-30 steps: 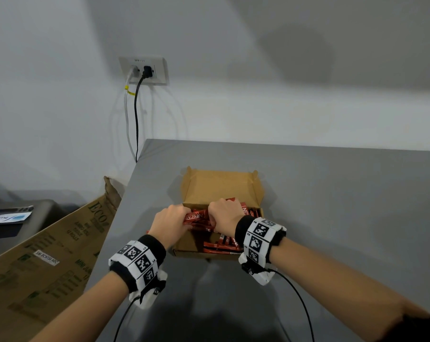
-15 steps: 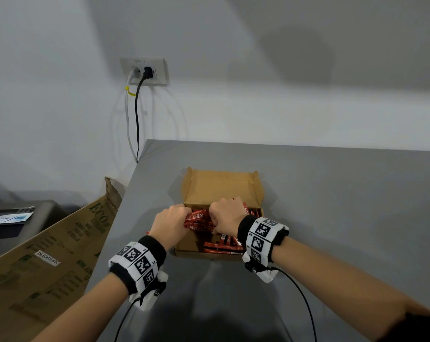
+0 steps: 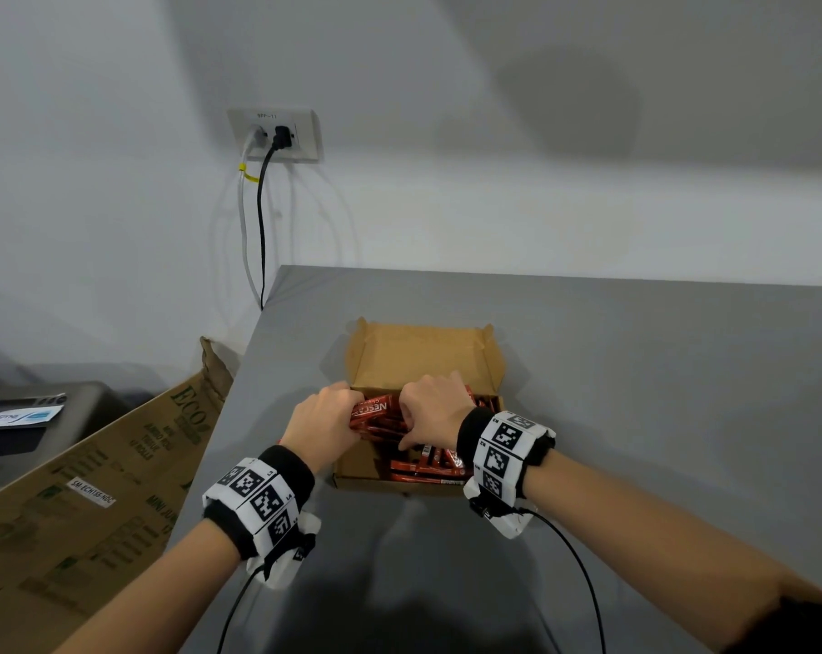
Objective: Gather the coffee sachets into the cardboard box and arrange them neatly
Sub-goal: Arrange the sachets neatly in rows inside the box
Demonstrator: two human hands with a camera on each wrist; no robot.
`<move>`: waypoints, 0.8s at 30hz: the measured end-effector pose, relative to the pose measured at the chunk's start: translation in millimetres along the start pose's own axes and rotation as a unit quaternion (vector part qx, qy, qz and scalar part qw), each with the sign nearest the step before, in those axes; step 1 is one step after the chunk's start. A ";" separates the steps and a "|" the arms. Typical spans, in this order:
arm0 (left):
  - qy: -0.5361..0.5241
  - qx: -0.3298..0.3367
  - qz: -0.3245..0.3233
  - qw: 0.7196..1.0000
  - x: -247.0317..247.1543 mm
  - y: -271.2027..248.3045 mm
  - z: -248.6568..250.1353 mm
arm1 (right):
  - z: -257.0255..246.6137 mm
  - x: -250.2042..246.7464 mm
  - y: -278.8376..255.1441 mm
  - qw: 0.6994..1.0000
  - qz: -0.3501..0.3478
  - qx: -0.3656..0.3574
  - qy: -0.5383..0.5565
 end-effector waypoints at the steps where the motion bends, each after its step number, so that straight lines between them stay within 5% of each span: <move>1: -0.006 0.001 0.004 1.000 -3.3 0.3 -0.3 | 0.7 -2.0 -0.4 1.000 0.011 -0.001 0.002; 7: -0.016 0.021 -0.031 0.999 -6.1 4.0 -1.3 | 2.8 0.8 -3.7 1.000 0.001 0.002 -0.004; 12: -0.144 0.042 0.035 0.988 -13.5 3.1 3.9 | 7.6 -2.5 -6.3 0.994 0.080 0.014 0.074; 14: -0.230 0.057 0.019 0.971 -15.2 -1.1 11.2 | 9.9 -10.2 -11.2 0.980 0.142 -0.002 0.141; 18: -0.348 0.097 -0.046 0.931 -16.1 -7.9 23.5 | 9.6 -20.1 -15.4 0.935 0.130 -0.100 0.314; 24: -0.330 0.091 -0.058 0.938 -20.8 -6.9 23.2 | 11.9 -32.0 -29.1 0.904 0.141 -0.140 0.379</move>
Point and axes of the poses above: each hand's wrist, its own y-axis towards the middle knuckle, its own x-axis out of the palm, z = x × y, the point moved 5 cm from there along y, towards the middle knuckle, and after that the axes turned 10 degrees about -z, right-handed, at the moved point
